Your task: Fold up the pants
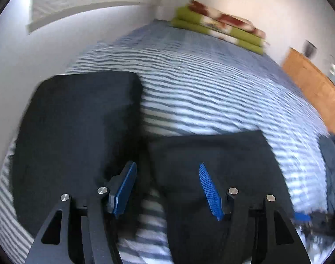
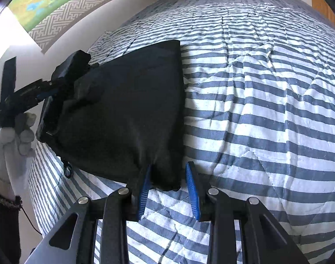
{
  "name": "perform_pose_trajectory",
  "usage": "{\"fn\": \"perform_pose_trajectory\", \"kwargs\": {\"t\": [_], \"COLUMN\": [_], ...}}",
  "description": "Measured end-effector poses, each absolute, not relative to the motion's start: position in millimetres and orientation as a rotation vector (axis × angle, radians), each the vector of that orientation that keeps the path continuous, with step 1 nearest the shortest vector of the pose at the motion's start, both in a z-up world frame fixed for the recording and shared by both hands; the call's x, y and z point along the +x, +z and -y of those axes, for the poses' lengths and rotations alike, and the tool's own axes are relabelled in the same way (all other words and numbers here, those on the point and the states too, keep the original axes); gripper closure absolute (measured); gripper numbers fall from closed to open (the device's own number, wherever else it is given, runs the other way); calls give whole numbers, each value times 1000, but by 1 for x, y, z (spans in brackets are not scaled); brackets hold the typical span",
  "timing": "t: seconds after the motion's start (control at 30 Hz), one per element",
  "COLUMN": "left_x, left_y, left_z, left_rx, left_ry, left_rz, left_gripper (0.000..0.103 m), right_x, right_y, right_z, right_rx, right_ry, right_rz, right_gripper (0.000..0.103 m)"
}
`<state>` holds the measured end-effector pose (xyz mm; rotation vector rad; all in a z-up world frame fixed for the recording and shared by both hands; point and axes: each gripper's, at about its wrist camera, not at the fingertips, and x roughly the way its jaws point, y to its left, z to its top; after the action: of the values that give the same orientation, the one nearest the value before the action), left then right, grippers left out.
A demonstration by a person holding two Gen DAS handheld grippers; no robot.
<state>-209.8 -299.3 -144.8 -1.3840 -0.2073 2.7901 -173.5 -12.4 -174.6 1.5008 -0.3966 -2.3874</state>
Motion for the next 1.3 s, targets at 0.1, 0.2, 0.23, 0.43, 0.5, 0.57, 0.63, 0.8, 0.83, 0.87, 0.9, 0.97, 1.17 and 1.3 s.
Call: {"fn": "perform_pose_trajectory", "kwargs": {"t": [0.1, 0.2, 0.23, 0.43, 0.5, 0.57, 0.63, 0.8, 0.83, 0.87, 0.9, 0.97, 1.17, 1.3], "left_x": [-196, -190, -191, -187, -180, -167, -153, -128, -126, -128, -129, -136, -161, -173], "left_y": [-153, -178, -185, -197, -186, -173, -163, -170, -176, -181, -188, -199, -222, -217], "left_z": [264, 229, 227, 233, 228, 214, 185, 89, 69, 55, 39, 28, 26, 48], "left_rx": [-1341, -1418, -1463, -1570, -1517, -1430, -1342, -1247, -1241, -1240, -1244, -1253, -1303, -1329], "left_ry": [2653, 2551, 2531, 2593, 2631, 2618, 2561, 2380, 2349, 2333, 2316, 2315, 2350, 2349], "left_rz": [78, -99, -112, -158, -189, -200, -229, -392, -437, -463, -492, -522, -520, -352], "left_gripper": [40, 40, 40, 27, 27, 27, 27, 21, 21, 21, 21, 21, 41, 68], "right_x": [-171, -169, -169, -178, -180, -183, -186, -184, -183, -182, -182, -184, -210, -244], "right_y": [-169, -162, -161, -162, -163, -165, -169, -168, -167, -166, -165, -162, -156, -158], "right_z": [9, 7, 7, -5, -21, -33, -43, -60, -64, -68, -72, -78, -85, -74], "right_rx": [1468, 1429, 1420, 1439, 1437, 1449, 1456, 1463, 1463, 1463, 1462, 1458, 1440, 1442], "right_ry": [-2390, -2400, -2399, -2367, -2351, -2321, -2288, -2301, -2305, -2309, -2311, -2311, -2291, -2243], "right_rz": [433, 455, 455, 556, 638, 712, 772, 810, 817, 824, 832, 842, 840, 849], "right_gripper": [74, 74, 74, 74, 74, 74, 74, 74, 74, 74, 74, 74, 74, 74]}}
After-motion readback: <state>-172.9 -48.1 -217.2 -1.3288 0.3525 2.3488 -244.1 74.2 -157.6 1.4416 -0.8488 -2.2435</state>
